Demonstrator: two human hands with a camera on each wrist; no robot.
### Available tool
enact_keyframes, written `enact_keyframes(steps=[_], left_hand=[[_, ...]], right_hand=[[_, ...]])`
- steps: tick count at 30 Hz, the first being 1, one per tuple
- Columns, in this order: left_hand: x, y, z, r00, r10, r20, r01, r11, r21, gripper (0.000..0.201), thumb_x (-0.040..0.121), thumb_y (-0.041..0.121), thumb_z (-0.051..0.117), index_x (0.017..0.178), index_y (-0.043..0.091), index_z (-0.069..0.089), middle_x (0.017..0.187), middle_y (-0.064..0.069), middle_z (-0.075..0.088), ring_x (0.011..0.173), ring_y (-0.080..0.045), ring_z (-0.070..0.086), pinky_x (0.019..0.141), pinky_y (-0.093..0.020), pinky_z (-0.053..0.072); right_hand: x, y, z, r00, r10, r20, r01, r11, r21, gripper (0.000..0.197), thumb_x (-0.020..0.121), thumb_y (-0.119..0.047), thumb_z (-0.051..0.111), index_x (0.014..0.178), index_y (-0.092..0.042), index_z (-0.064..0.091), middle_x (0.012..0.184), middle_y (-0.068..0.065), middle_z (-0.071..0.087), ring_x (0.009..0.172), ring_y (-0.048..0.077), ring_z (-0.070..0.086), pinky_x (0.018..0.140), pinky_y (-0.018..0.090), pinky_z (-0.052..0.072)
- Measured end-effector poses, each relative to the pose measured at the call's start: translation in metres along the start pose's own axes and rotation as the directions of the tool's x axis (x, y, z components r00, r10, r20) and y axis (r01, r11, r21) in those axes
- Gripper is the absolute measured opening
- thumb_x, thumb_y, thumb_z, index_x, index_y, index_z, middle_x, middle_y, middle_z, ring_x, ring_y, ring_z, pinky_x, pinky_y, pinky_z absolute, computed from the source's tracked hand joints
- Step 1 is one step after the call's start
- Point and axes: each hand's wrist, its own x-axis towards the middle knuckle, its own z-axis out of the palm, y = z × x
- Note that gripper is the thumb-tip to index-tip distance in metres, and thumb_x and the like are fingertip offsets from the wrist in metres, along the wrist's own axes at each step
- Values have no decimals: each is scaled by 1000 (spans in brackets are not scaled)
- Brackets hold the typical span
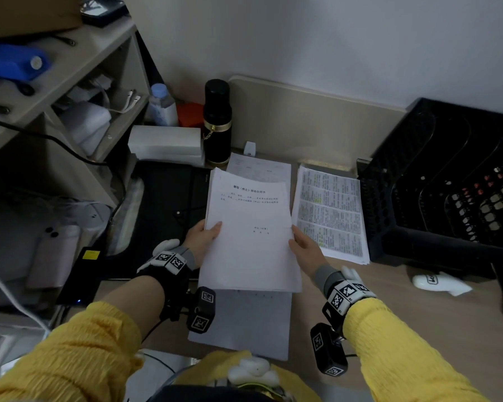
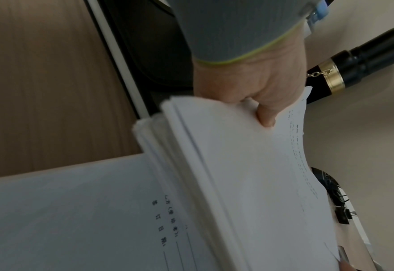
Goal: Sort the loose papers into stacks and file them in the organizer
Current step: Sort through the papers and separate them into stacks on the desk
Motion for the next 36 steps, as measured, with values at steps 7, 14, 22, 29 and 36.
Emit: enact_keyframes(steps=[7,14,22,29,36], left_hand=[[-1,2,0,1000,3,9,-3,1000,-11,34,93,18,61,125,8,58,116,-13,66,98,-28,65,92,-47,53],[0,3,1,1000,21,18,-20,1000,-20,27,94,17,59,121,11,57,108,-9,64,83,-18,64,80,-36,54],[1,0,2,999,10,34,-8,999,-47,33,93,18,61,124,8,58,119,-12,65,96,-26,65,89,-45,54],[0,-5,-2,994,-21,104,25,999,-41,33,93,20,62,124,12,58,120,-11,65,105,-29,64,91,-44,53],[-5,-10,-6,984,-32,177,38,999,-32,37,89,23,67,123,8,59,121,-15,66,111,-33,63,93,-47,53]], right_hand=[[4,3,2,999,7,-36,-6,1000,13,47,99,-14,42,145,-19,36,150,-2,38,137,18,37,113,31,31],[3,0,3,1000,9,-6,-9,999,-38,48,99,-16,40,147,-22,33,147,-1,41,133,20,42,105,27,36],[2,-4,1,999,17,-45,-17,1000,-8,46,99,-12,40,144,-22,39,143,1,45,118,16,47,101,28,37],[14,-2,7,974,162,-160,-153,986,65,36,93,-39,52,121,-15,57,119,5,61,109,27,58,98,47,48],[26,2,13,925,138,-355,-181,979,-89,27,92,-23,48,85,3,53,86,23,56,80,30,53,79,38,47]])
